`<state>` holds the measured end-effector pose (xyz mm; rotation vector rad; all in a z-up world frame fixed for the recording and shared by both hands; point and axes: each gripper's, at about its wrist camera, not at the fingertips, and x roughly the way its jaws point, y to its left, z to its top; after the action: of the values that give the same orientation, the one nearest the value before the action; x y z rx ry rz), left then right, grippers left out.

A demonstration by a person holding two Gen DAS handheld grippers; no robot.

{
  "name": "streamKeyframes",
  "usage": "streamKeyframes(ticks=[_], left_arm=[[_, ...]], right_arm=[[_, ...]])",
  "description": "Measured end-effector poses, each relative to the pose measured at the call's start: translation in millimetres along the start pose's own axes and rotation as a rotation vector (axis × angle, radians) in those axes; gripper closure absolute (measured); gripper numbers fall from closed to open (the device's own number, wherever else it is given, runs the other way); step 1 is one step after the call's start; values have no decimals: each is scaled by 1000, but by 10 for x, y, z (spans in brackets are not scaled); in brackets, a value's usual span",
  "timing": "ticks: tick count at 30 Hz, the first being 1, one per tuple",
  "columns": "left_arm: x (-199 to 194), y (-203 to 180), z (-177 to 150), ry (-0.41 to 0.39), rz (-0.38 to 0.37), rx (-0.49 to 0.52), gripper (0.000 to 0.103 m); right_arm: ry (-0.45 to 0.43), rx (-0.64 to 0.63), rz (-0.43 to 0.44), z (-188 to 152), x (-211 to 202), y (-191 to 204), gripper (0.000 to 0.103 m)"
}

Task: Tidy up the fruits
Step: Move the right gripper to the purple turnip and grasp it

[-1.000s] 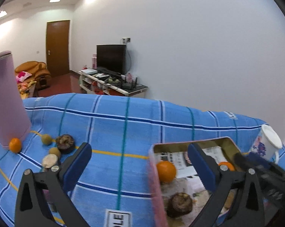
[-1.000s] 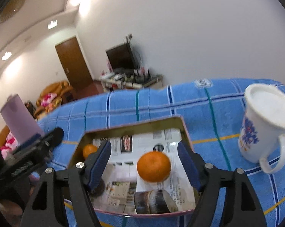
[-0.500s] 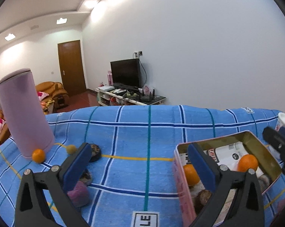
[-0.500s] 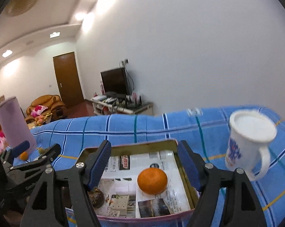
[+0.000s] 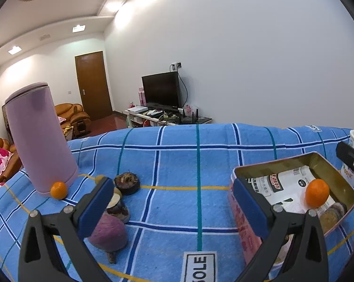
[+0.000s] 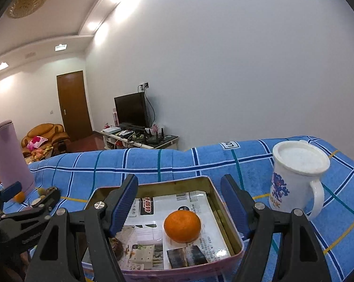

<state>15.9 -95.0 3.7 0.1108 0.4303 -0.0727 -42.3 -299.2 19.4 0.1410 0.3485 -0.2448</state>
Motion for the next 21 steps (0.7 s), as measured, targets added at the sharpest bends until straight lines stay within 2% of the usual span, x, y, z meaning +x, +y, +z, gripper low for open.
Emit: streamKeyframes(ticks=[6,11,21], left_arm=[[-64,91,-40,1,-4,13,0],[-74,257,-71,10,0,-26,0],[-24,543,-123,48,23,-18,0]], right_arm=[[-9,-20,8,-45,-34,84,29],[-46,-38,9,-59,-111,193,29],[-40,-94,30,-96,-166,465,29]])
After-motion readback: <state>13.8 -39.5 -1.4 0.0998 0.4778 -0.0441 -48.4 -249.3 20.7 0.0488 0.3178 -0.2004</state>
